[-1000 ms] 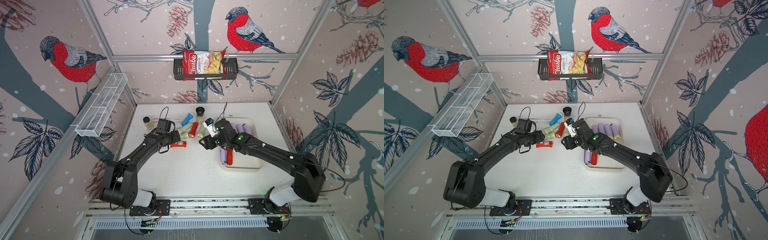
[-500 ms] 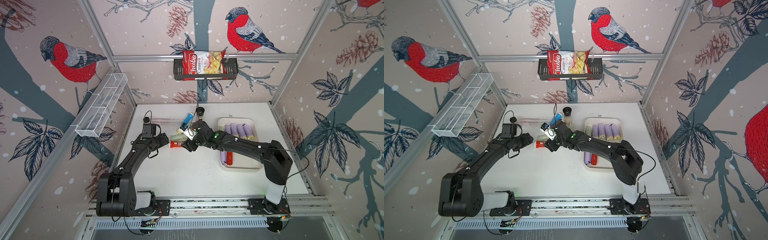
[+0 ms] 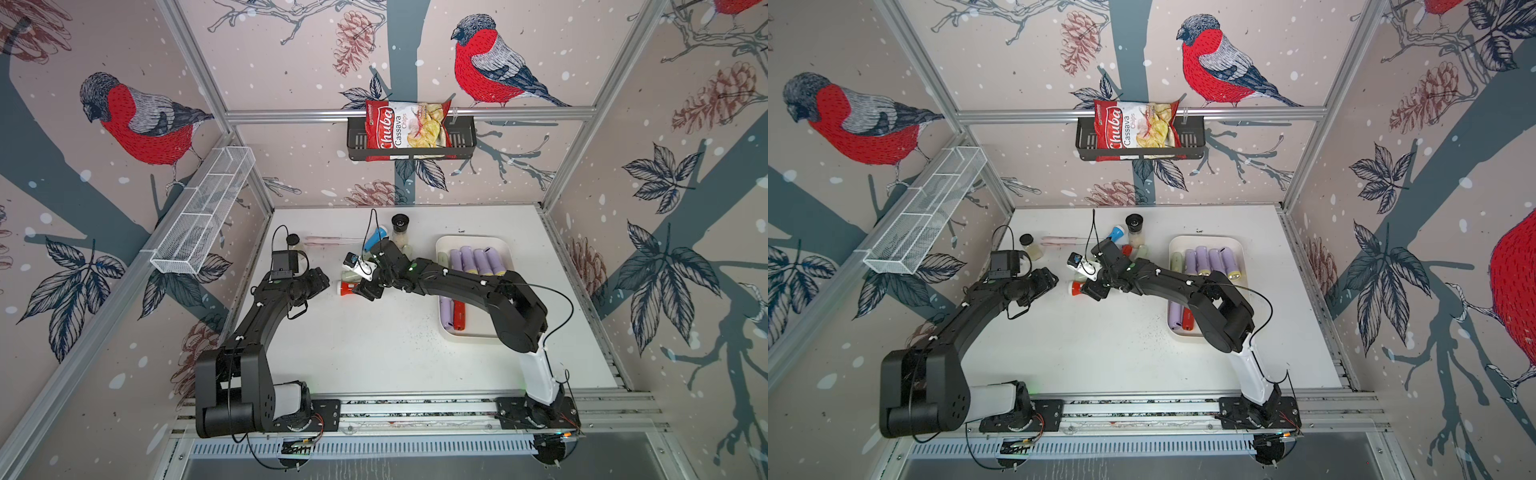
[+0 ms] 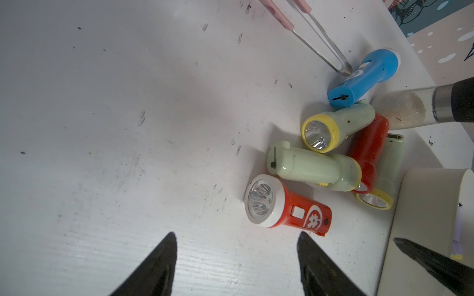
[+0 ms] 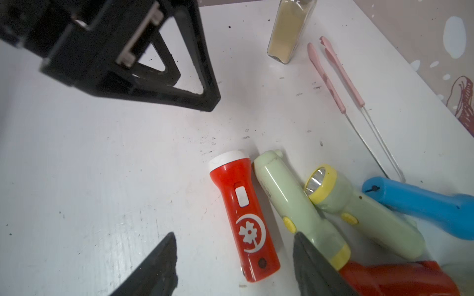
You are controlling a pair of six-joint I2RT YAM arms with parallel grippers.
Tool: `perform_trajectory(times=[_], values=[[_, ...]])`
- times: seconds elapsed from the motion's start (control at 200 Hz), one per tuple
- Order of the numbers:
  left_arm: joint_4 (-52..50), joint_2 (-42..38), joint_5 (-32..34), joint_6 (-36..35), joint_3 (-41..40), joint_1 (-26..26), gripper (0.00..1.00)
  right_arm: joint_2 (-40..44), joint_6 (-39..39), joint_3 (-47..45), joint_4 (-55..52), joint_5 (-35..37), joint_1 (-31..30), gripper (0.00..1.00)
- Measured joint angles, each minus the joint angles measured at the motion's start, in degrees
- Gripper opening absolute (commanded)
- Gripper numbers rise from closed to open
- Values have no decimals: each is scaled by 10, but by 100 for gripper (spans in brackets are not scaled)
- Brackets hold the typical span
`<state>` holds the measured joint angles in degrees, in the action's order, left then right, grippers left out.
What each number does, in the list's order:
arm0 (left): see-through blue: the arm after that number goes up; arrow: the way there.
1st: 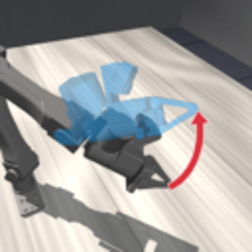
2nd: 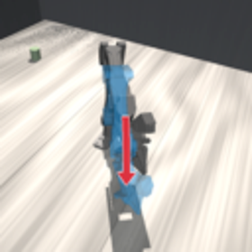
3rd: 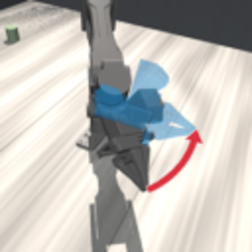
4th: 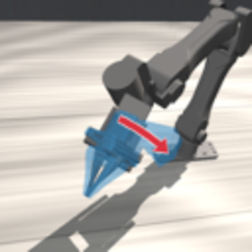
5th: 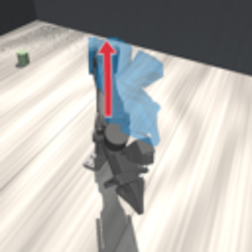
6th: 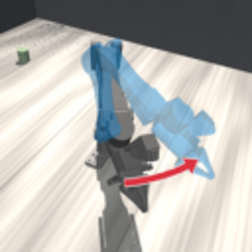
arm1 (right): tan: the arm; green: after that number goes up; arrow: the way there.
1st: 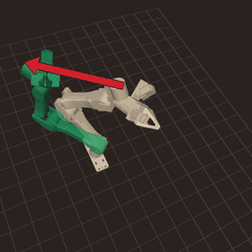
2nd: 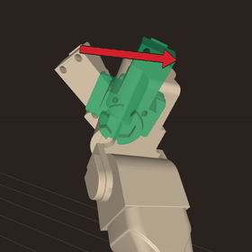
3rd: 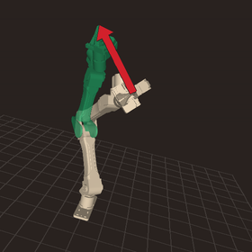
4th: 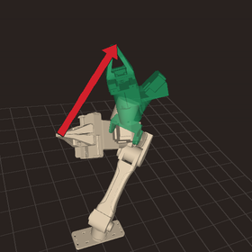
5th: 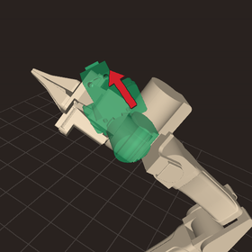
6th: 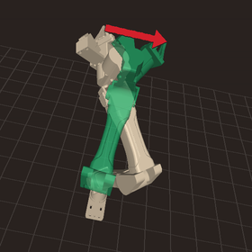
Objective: Put the flashlights into the storage boxes
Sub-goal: Pick up the flashlight from the center of the board.
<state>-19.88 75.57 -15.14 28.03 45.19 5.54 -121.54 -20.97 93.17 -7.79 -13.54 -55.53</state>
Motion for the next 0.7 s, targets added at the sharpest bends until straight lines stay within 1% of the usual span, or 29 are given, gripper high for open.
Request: perform_trajectory(times=[0.27,0.415,0.695], values=[[0,9,-13,-8,6,18,74,-36,-49,22,-2,-23,-1,72],[-1,11,-14,-11,12,22,74,-75,-75,64,-10,-25,2,73],[-2,9,-15,-15,16,29,74,-120,-94,105,-35,-17,8,74]])
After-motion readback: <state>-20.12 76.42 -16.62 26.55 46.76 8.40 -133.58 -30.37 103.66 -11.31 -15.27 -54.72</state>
